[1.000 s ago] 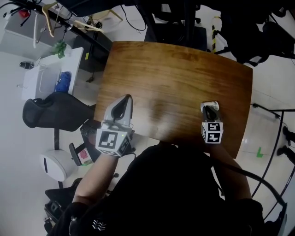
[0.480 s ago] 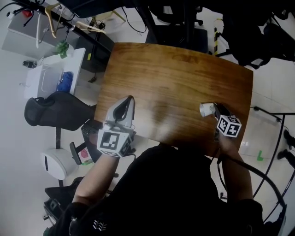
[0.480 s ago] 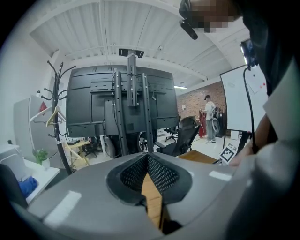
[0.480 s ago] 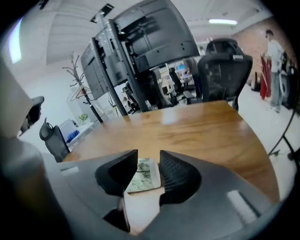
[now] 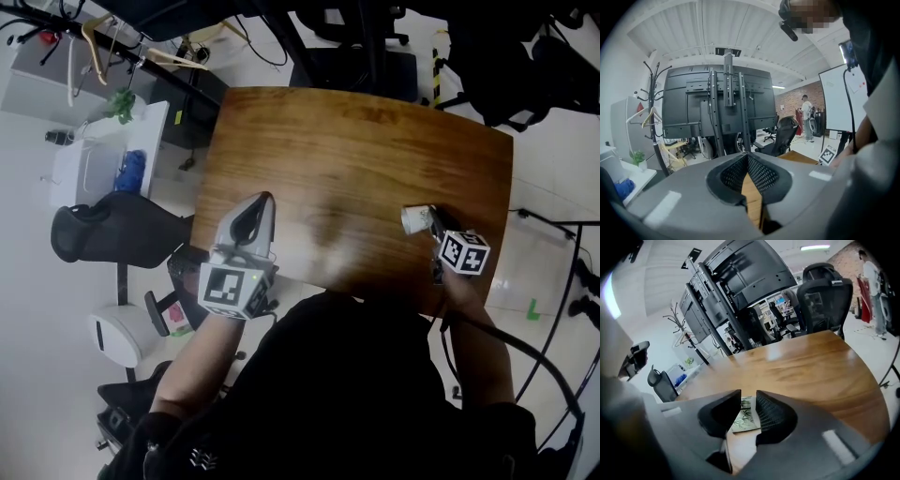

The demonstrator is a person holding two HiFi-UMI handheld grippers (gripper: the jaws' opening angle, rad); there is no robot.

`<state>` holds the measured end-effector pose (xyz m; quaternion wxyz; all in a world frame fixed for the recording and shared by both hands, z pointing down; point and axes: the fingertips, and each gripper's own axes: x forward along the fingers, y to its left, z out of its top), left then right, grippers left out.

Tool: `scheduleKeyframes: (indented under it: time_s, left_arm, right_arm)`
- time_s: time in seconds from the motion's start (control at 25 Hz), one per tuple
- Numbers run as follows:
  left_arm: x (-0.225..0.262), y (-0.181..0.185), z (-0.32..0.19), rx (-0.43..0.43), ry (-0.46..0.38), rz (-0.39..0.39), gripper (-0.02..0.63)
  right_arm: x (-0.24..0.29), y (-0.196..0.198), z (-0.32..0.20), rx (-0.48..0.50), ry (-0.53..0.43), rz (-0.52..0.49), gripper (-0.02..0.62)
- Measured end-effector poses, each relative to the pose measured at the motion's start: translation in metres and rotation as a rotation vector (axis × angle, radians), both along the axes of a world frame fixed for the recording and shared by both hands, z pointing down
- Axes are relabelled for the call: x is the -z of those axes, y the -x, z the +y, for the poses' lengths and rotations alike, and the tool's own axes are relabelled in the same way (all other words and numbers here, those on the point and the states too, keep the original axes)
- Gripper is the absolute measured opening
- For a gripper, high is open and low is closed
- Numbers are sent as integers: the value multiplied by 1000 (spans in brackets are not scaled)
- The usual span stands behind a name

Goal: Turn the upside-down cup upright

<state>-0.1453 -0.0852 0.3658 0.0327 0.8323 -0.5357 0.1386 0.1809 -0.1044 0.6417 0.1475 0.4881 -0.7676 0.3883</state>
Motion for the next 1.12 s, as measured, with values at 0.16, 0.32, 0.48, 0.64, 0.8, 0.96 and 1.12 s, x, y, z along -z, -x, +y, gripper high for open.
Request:
scheduleKeyframes:
  time_s: [0.16,0.32,0.48,0.64,0.8,0.96,1.12]
  left_arm:
    - [0,-4,-2,-8,2,14,0]
    - [1,-6,-5,-17,-7,30,0]
    - [2,-8,-6,-29,-15,44,0]
    - [2,-5,-7,-35,-24,45,0]
    - [3,1,-8,-32,-27,55,0]
    - [1,4,-6,-39,-21,60,0]
    - [-2,2,-3,-61,-14,65,0]
  right_arm:
    - [14,4,6,49,-86,117,89]
    - [31,18,14,128,-163,227,63]
    - [42,41,27,221,-219,315,46]
    - [49,65,40,295,-248,352,32]
    - [50,84,53,346,-251,359,24]
    - [43,95,62,361,-228,370,14]
    - [34,89,57,316,-211,416,12]
